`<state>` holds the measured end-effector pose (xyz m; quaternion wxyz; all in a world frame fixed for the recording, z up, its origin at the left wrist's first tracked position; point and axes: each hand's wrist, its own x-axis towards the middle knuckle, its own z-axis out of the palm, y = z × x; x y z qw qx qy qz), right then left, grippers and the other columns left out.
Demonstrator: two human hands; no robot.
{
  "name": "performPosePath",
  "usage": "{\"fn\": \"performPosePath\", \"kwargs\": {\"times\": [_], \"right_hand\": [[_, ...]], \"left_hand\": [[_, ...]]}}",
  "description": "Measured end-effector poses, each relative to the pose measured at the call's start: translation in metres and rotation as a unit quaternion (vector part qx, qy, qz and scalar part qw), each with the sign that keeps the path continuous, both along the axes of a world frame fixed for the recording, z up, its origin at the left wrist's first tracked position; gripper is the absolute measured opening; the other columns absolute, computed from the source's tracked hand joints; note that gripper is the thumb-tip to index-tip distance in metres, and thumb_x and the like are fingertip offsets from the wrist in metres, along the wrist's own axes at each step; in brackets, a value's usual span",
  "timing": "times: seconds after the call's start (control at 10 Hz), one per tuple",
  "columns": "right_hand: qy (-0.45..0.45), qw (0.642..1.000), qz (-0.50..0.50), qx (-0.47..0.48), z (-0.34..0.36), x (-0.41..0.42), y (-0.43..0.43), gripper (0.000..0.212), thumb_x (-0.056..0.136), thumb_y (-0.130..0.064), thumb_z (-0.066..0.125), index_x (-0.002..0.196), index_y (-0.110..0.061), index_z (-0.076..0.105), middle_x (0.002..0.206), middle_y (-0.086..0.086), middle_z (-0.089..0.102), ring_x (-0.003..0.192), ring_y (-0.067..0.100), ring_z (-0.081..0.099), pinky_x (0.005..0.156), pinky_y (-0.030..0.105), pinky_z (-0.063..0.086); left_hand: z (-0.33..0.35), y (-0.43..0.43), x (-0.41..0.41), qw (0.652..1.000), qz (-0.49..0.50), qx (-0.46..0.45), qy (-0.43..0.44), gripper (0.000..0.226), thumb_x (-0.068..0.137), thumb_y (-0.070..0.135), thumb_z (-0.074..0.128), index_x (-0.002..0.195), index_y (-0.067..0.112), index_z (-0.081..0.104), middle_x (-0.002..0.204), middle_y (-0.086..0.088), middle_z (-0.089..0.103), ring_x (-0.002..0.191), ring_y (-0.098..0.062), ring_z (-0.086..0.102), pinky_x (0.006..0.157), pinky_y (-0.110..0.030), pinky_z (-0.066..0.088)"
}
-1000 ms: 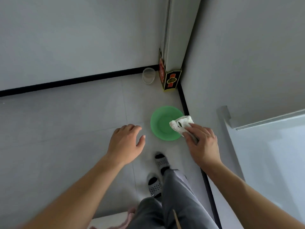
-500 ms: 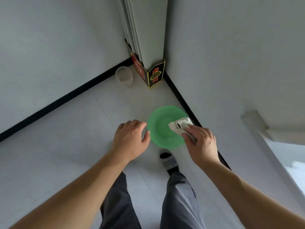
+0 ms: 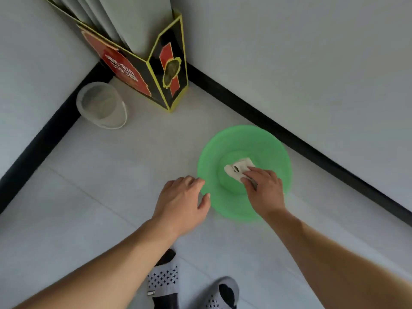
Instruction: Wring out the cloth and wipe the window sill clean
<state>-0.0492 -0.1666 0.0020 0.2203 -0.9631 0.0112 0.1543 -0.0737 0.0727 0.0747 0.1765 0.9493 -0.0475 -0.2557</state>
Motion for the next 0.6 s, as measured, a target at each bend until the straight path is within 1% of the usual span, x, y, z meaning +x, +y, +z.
{"fn": "performPosePath", "kwargs": {"times": [0.1, 0.2, 0.3, 0.4, 0.5, 0.6], "right_hand": [[-0.025, 0.999, 0.023, -0.006, -0.059, 0.007, -0.005, 0.020, 0.091, -0.027, 0.069, 0.110, -0.023, 0.075, 0.120, 0.000, 0.071, 0.108, 0.033, 0.059, 0.086, 0.045, 0.043], [-0.059, 0.997, 0.040, -0.007, -0.098, 0.006, -0.010, 0.019, 0.089, -0.027, 0.071, 0.107, -0.023, 0.076, 0.121, 0.000, 0.071, 0.108, 0.034, 0.060, 0.085, 0.045, 0.044], [-0.077, 0.995, 0.056, -0.013, -0.113, -0.003, -0.009, 0.020, 0.086, -0.024, 0.074, 0.106, -0.024, 0.077, 0.125, -0.002, 0.069, 0.114, 0.034, 0.058, 0.091, 0.046, 0.042], [-0.073, 0.997, 0.037, -0.001, -0.103, -0.014, -0.007, 0.019, 0.083, -0.019, 0.077, 0.101, -0.024, 0.078, 0.123, -0.001, 0.070, 0.115, 0.034, 0.058, 0.094, 0.046, 0.041], [-0.096, 0.995, -0.011, 0.027, -0.064, -0.029, -0.010, 0.015, 0.084, -0.018, 0.075, 0.098, -0.024, 0.078, 0.116, -0.005, 0.072, 0.111, 0.028, 0.059, 0.091, 0.042, 0.041], [-0.093, 0.991, -0.068, 0.072, -0.004, -0.046, -0.019, 0.016, 0.087, -0.016, 0.073, 0.102, -0.019, 0.077, 0.110, -0.001, 0.074, 0.106, 0.028, 0.061, 0.091, 0.038, 0.045]], "left_hand": [[-0.052, -0.003, 0.007, 1.000, -0.017, 0.003, -0.019, 0.057, 0.087, 0.052, 0.030, 0.121, 0.019, 0.061, 0.112, -0.002, 0.068, 0.103, -0.026, 0.063, 0.090, -0.039, 0.046], [-0.082, -0.006, 0.008, 1.000, -0.024, 0.001, -0.015, 0.054, 0.088, 0.049, 0.036, 0.124, 0.018, 0.060, 0.116, -0.005, 0.066, 0.107, -0.028, 0.061, 0.092, -0.040, 0.046], [-0.091, -0.010, 0.002, 0.999, -0.036, -0.001, -0.018, 0.052, 0.092, 0.047, 0.041, 0.131, 0.017, 0.055, 0.125, -0.005, 0.061, 0.114, -0.028, 0.057, 0.098, -0.040, 0.043], [-0.085, -0.012, -0.008, 0.999, -0.043, 0.005, 0.001, 0.049, 0.096, 0.044, 0.047, 0.137, 0.018, 0.050, 0.131, -0.005, 0.057, 0.119, -0.027, 0.053, 0.100, -0.040, 0.040], [-0.056, -0.013, -0.017, 0.999, -0.034, 0.012, 0.001, 0.047, 0.096, 0.043, 0.047, 0.135, 0.018, 0.051, 0.131, -0.006, 0.058, 0.119, -0.027, 0.054, 0.099, -0.040, 0.041], [-0.016, -0.014, -0.028, 1.000, -0.023, 0.021, 0.000, 0.045, 0.095, 0.044, 0.047, 0.132, 0.018, 0.054, 0.127, -0.005, 0.060, 0.117, -0.027, 0.055, 0.096, -0.040, 0.043]]}}
